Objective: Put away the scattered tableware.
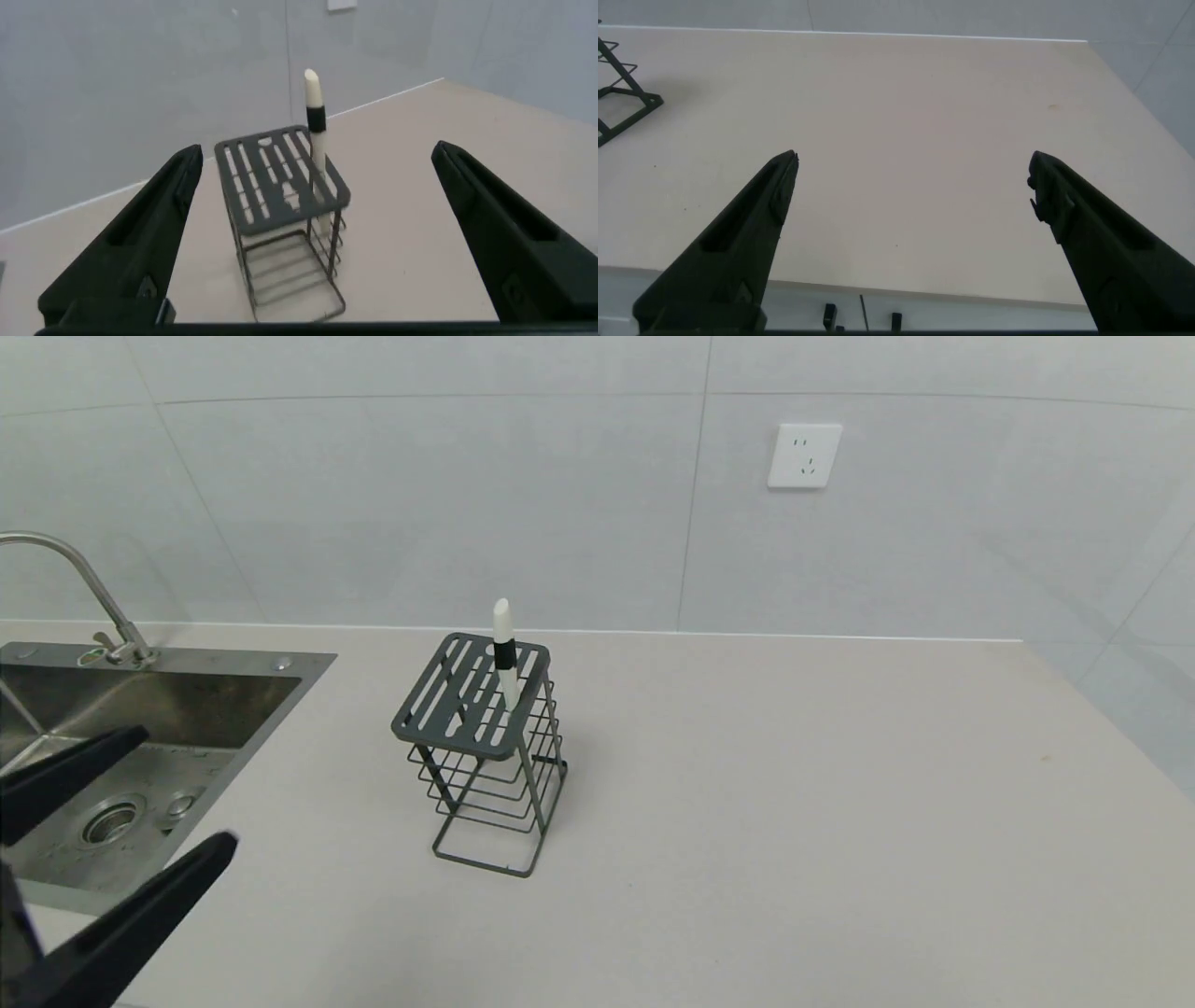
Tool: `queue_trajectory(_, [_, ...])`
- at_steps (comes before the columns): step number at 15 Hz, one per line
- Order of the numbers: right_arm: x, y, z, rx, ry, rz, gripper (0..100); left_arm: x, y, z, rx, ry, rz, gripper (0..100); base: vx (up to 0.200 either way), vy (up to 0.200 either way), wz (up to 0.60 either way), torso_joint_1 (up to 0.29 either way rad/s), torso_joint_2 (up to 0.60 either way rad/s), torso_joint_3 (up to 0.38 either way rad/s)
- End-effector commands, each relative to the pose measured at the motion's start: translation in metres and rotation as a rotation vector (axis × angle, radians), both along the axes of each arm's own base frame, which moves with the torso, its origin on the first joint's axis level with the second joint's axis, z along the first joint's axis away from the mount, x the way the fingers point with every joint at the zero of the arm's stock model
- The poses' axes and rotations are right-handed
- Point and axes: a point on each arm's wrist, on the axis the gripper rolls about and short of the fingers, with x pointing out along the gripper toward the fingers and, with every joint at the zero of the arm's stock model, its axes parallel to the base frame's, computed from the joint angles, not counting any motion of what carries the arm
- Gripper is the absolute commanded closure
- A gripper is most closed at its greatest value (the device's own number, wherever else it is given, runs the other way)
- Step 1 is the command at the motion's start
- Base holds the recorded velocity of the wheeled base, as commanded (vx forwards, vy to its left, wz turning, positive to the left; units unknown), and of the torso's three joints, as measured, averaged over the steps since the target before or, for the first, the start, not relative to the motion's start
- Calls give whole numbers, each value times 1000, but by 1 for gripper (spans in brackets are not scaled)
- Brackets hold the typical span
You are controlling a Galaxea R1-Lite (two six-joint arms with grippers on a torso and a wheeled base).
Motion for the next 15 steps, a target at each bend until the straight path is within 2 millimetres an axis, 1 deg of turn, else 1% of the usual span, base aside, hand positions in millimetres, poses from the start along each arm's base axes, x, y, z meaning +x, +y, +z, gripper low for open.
queue_trajectory(1, [0,0,0,0,1,0,0,-69,17,-43,-5,-81,38,0,0,0,0,0,0,0])
queue_trajectory(2, [0,0,0,0,1,0,0,-81,19,-58,-1,-50,74,0,0,0,0,0,0,0])
queue_trajectory(3, [0,0,0,0,1,0,0,-85,19,-72,14,7,127,0,0,0,0,0,0,0])
queue_trajectory(4, [0,0,0,0,1,0,0,-82,19,-78,9,50,168,0,0,0,0,0,0,0])
queue_trajectory(5, [0,0,0,0,1,0,0,-81,19,-80,0,69,212,0,0,0,0,0,0,0])
queue_trajectory(6, [0,0,0,0,1,0,0,-82,19,-94,8,171,315,0,0,0,0,0,0,0])
queue_trajectory(7, [0,0,0,0,1,0,0,-89,18,-104,9,221,335,0,0,0,0,0,0,0])
queue_trajectory(8, [0,0,0,0,1,-1,0,-89,18,-100,10,202,339,0,0,0,0,0,0,0])
queue_trajectory(9, [0,0,0,0,1,-1,0,-88,19,-101,-6,190,379,0,0,0,0,0,0,0])
queue_trajectory(10, [0,0,0,0,1,0,0,-87,21,-102,-20,177,495,0,0,0,0,0,0,0])
queue_trajectory(11, [0,0,0,0,1,0,0,-86,24,-106,-25,213,590,0,0,0,0,0,0,0])
queue_trajectory(12, [0,0,0,0,1,-1,0,-86,24,-107,-55,234,625,0,0,0,0,0,0,0])
queue_trajectory(15, [0,0,0,1,1,-1,0,-86,24,-107,-55,234,602,0,0,0,0,0,0,0])
